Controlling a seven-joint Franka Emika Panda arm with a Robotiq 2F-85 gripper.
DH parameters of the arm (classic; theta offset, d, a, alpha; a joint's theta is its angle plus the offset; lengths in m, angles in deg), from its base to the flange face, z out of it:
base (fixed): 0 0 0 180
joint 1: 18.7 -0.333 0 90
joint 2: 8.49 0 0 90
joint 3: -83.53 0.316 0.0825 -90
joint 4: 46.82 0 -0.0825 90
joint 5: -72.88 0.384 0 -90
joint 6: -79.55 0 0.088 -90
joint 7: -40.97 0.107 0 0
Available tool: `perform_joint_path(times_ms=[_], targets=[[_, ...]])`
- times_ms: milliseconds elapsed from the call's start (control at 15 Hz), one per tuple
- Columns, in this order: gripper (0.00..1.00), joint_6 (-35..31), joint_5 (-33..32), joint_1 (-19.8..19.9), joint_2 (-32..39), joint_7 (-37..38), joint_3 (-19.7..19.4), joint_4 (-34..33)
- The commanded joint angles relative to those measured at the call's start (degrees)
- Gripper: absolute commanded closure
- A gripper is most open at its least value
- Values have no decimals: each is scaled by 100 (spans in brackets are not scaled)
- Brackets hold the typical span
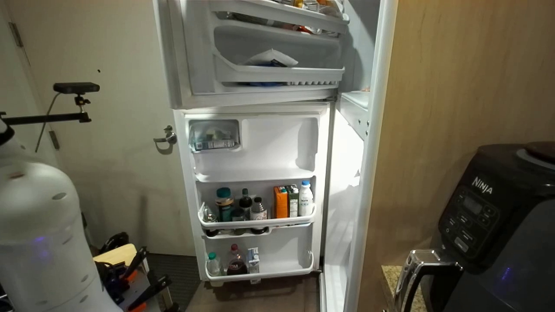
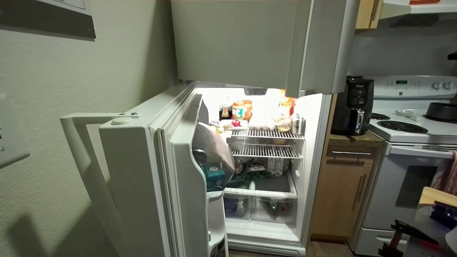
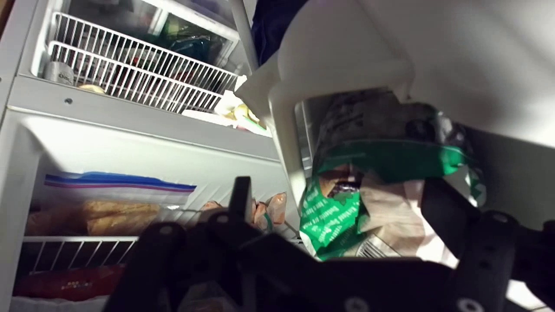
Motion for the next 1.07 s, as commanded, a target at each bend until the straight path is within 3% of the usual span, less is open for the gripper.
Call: perform_joint_path(times_ms=[0, 333, 1000], targets=[[0, 341, 356, 639, -328, -270, 346, 346], [0, 698, 449, 1018, -626, -303, 559, 621], [0, 661, 606, 1149, -948, -204, 860, 1029]])
